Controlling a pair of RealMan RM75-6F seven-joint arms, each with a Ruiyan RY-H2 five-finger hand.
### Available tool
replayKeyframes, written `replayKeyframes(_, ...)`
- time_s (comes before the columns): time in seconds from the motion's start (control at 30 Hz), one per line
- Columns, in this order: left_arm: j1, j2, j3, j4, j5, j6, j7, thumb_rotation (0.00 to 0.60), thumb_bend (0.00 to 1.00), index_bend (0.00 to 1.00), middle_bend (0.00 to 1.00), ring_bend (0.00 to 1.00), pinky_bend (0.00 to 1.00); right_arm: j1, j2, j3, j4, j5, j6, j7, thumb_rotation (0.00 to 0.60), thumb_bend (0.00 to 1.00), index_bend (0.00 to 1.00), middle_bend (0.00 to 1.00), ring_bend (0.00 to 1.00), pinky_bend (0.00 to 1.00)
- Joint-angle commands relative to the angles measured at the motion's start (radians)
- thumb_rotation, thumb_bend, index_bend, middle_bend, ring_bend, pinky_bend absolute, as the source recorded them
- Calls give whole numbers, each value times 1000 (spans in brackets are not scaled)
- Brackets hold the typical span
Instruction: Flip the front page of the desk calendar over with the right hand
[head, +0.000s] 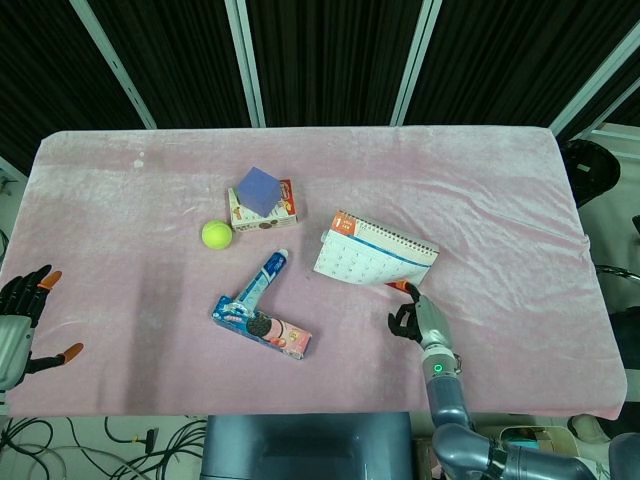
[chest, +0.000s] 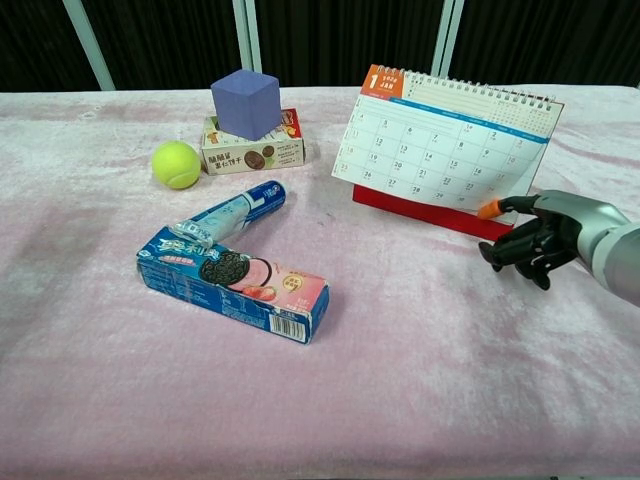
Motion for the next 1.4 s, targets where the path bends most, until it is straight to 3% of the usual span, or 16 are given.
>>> replayKeyframes(0.03,0,1,0,-1,0,1,-2,600,0,0,0,0,0,13,-5,13,0,-1,7,-12,600,439,0,654,763,781)
replayKeyframes(0.37,1,3,2,-2,5,2,-5,600,0,0,0,0,0,18,21,12,-123,-72,61,-30,600,439,5,654,763,781)
replayKeyframes(0.43,2,3,3,-2,6,2,-6,600,0,0,0,0,0,18,38,10,-164,-115,81,-39,600,439,50,653,762,781)
replayKeyframes(0.57,2,1,5,-3,10,4,-3,600,0,0,0,0,0,32,97,45,-250,-229,146,-86,600,441,133,615,724,774)
replayKeyframes(0.87,1,-1,5,-3,8,0,0,600,0,0,0,0,0,78,216,146,-282,-238,168,-172,600,442,200,550,660,705)
replayKeyframes(0.97,0,-1,4,-4,6,-1,3,600,0,0,0,0,0,111,269,149,-225,-204,123,-245,600,432,203,455,559,585)
replayKeyframes(1.07,1,-1,4,-4,5,0,3,600,0,0,0,0,0,133,308,143,-198,-163,77,-289,600,352,185,288,360,393)
replayKeyframes(1.13,1,-1,4,-5,4,0,3,600,0,0,0,0,0,146,333,133,-184,-132,48,-321,600,257,102,133,169,231)
replayKeyframes(1.2,1,-1,4,-6,3,-1,3,600,0,0,0,0,0,161,365,123,-178,-76,15,-361,600,209,38,55,79,161)
replayKeyframes(1.4,1,-1,5,-8,4,-2,7,600,0,0,0,0,0,186,447,80,-183,55,-44,-416,600,106,0,0,0,57)
